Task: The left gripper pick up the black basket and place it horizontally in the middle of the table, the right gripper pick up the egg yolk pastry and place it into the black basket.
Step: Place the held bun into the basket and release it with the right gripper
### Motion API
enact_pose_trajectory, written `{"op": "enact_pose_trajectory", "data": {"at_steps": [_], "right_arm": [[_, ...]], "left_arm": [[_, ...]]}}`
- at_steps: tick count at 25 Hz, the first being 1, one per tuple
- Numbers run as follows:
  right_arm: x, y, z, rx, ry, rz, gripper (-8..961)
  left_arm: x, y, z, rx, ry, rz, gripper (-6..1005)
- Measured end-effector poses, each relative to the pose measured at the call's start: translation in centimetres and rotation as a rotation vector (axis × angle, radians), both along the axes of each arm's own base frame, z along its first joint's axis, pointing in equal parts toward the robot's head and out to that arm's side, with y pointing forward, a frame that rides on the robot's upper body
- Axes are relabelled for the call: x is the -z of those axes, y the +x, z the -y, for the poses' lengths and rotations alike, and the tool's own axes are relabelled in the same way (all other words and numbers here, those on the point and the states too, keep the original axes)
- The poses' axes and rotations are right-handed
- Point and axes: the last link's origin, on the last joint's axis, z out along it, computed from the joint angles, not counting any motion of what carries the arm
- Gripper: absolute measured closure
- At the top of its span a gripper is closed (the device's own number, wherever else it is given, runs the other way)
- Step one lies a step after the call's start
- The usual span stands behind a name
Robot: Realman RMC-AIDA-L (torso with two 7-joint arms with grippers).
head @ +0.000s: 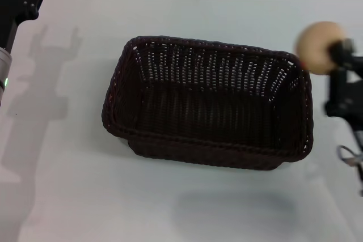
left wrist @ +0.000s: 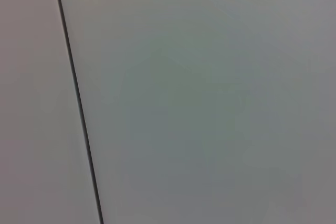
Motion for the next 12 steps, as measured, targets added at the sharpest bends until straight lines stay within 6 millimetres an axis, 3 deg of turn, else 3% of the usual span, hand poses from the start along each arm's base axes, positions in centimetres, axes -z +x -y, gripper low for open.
{"op": "enact_pose_trajectory", "data": {"at_steps": [5, 12], "right_arm": [[2.9, -2.7, -1.5, -0.148, -0.188, 0.086, 917], [2.9, -2.6, -1.6, -0.144, -0.205, 0.078, 890]], "left_arm": [[0.0, 0.0, 0.0, 0.0, 0.0, 0.0, 223], [0.0, -0.1, 0.0, -0.002, 0.002, 0.001, 223]]}}
